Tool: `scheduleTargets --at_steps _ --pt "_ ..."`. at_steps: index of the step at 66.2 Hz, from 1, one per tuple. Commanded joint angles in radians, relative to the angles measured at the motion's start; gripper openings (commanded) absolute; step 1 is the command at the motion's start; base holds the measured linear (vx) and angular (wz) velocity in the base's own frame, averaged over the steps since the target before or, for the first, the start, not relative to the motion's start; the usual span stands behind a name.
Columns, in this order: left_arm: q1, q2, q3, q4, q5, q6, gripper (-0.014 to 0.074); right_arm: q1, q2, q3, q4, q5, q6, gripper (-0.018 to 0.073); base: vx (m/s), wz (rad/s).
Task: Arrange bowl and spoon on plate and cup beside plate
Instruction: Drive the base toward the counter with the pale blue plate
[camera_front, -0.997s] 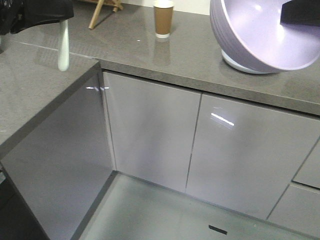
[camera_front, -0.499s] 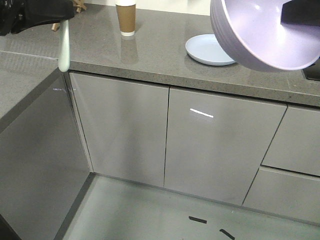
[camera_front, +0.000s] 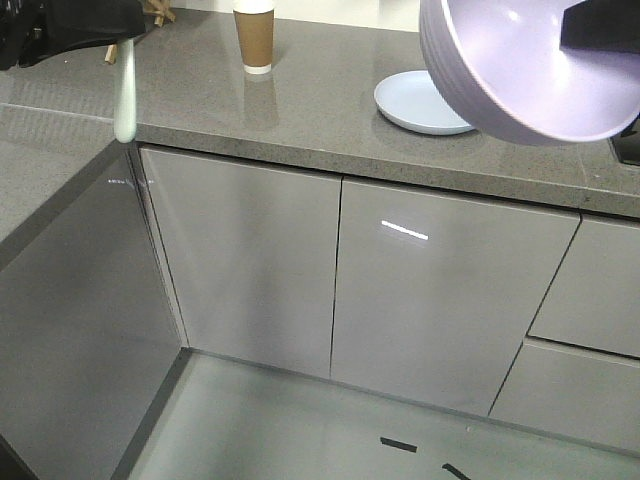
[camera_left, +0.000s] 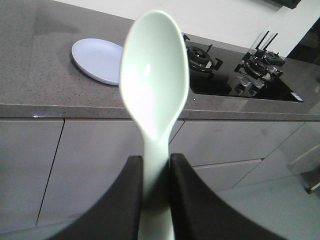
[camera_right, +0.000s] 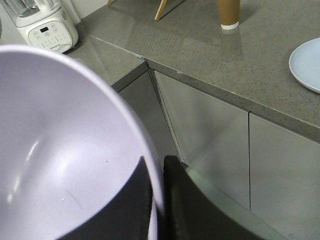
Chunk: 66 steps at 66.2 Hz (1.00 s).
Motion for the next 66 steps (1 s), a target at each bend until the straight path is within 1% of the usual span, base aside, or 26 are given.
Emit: scheduleTargets --at_steps 1,66 --pt "0.002 -0.029 -0.025 -0.056 -0.039 0.002 -0.0007 -0.003 -0.021 -0.029 0.048 -0.053 -0.004 -0.0011 0.04 -0.03" --pt "0.002 -0.029 -0.025 -0.056 -0.039 0.002 -0.0007 -0.003 -0.021 -0.029 0.048 -0.053 -0.004 -0.0011 0.06 -0.07"
